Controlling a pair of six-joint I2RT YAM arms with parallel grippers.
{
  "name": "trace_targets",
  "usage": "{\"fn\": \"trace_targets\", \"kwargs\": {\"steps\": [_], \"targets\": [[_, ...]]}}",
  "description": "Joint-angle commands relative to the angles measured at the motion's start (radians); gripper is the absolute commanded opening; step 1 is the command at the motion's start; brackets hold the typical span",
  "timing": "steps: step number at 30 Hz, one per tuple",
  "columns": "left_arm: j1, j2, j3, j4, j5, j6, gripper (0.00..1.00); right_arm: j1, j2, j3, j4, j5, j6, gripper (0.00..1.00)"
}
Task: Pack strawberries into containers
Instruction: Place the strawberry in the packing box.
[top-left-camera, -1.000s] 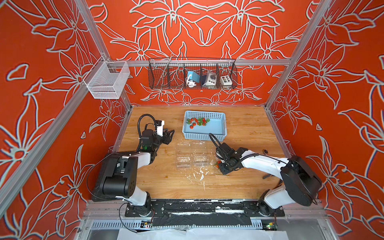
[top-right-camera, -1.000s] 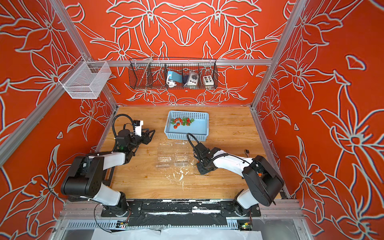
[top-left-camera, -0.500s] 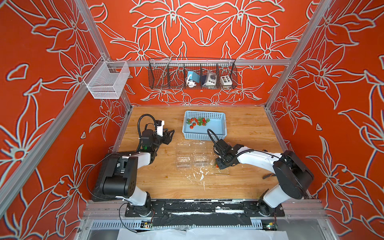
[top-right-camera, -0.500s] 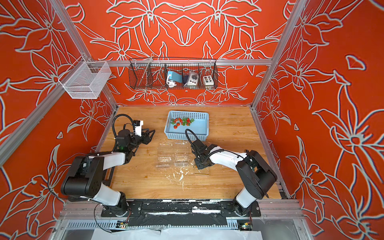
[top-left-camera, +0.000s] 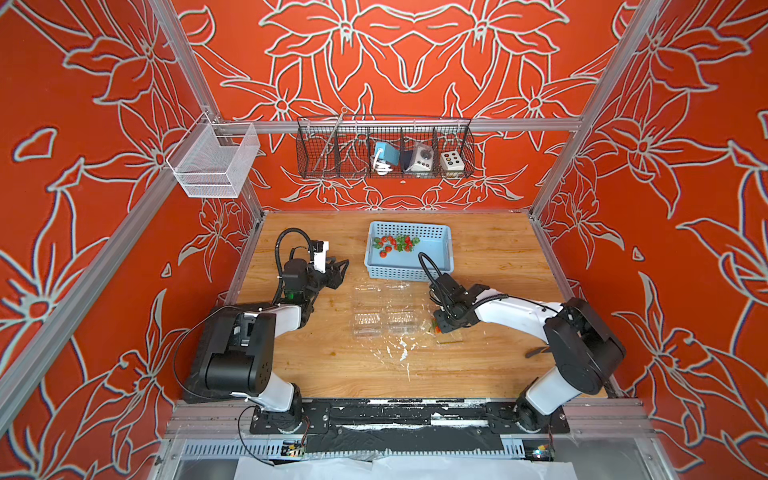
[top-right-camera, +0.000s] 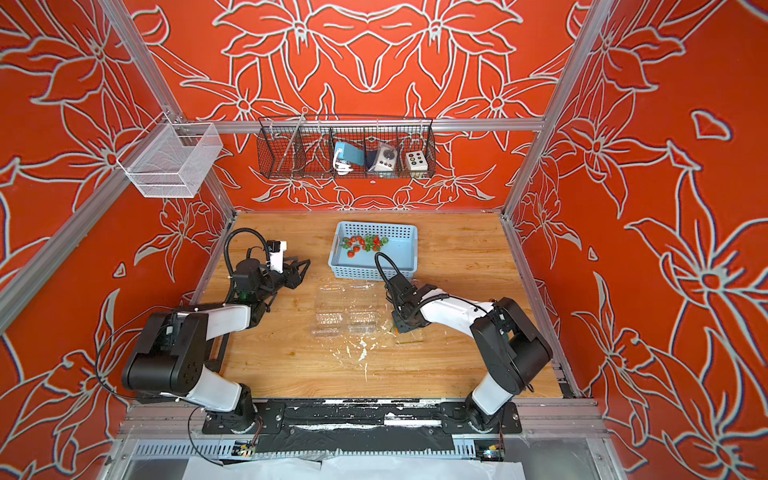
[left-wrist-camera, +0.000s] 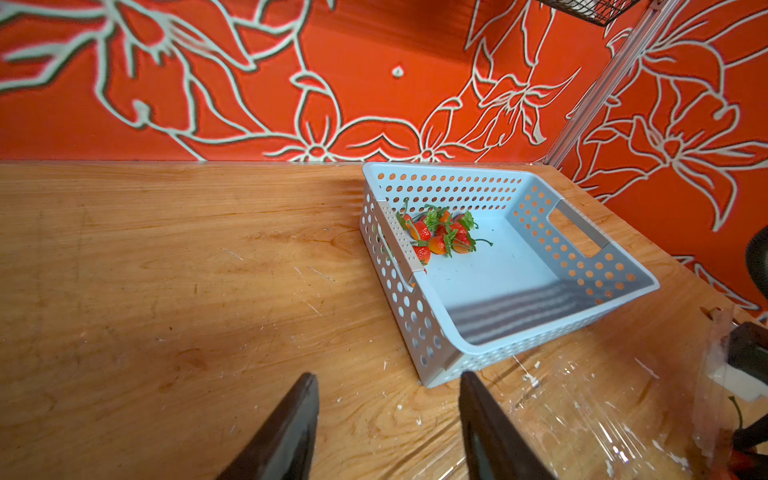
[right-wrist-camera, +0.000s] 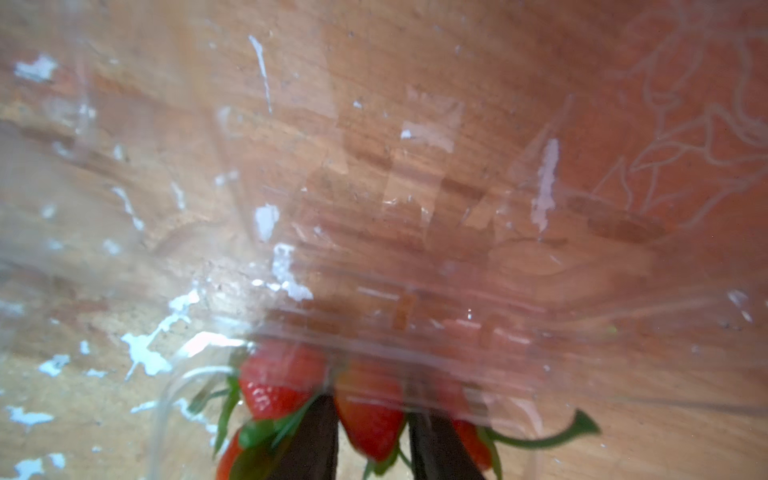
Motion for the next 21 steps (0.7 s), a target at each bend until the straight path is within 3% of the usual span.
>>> {"fn": "trace_targets", "kwargs": {"steps": [1,14,21], "targets": [[-0.003,-0.004,0.007,0.013,0.006,0.001,0.54,-0.005,-0.055,0.018,-0.044,0.031,-0.014,0.34],[-0.002,-0.004,0.007,0.013,0.006,0.002,0.54,-0.004,-0.208,-0.009,-0.102,0.024,-0.031,0.37],[-0.002,-0.007,0.006,0.014,0.006,0.001,0.54,-0.006,-0.199,0.161,-0.103,0.09,-0.107,0.37]]}}
